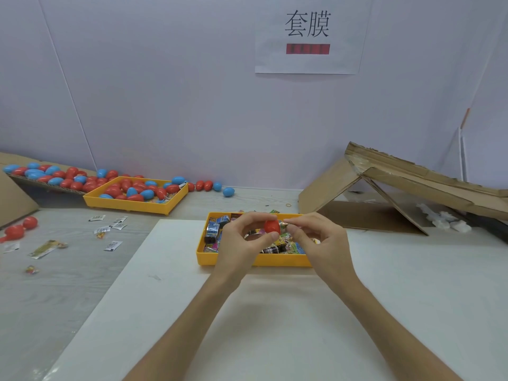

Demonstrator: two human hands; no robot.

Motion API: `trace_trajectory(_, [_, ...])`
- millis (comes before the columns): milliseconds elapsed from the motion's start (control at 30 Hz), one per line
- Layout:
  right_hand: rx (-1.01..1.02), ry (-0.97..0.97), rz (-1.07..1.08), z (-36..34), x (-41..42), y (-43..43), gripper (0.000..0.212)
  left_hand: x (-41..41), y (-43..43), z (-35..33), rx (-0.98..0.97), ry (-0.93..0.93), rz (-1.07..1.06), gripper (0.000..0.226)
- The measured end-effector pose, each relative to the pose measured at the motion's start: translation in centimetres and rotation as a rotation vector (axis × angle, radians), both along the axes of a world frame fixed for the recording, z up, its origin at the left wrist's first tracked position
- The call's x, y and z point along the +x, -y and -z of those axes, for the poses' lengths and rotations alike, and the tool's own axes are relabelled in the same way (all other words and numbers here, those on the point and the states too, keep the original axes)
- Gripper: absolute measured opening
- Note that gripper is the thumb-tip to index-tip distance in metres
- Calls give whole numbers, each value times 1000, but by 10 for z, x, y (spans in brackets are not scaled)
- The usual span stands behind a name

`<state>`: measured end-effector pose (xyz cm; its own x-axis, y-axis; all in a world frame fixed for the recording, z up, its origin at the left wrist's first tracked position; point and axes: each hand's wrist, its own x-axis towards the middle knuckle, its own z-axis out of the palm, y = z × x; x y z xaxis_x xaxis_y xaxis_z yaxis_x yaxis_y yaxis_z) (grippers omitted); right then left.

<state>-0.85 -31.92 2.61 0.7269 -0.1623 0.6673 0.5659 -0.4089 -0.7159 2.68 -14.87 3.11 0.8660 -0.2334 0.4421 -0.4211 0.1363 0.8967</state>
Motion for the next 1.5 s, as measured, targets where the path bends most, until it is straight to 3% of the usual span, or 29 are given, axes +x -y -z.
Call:
trace_trajectory(233, [-6, -6, 2, -2, -2, -1, 12, 0, 0, 1, 16, 5, -16, 31])
trace_trajectory(400, [-34, -15, 14, -4, -3, -2, 23, -1, 0, 1, 6, 16, -12, 35])
trace_trajectory(667, [172, -105, -90, -11, -3, 3, 29, 1, 3, 4, 68, 68, -33, 38])
trace_trajectory(1133, [121, -121, -103, -9, -3, 0, 26, 1, 2, 4, 52, 57, -17, 34])
trace_trajectory(1500, [31, -127, -70, -6, -4, -6, 25, 1, 3, 4, 18, -62, -31, 14])
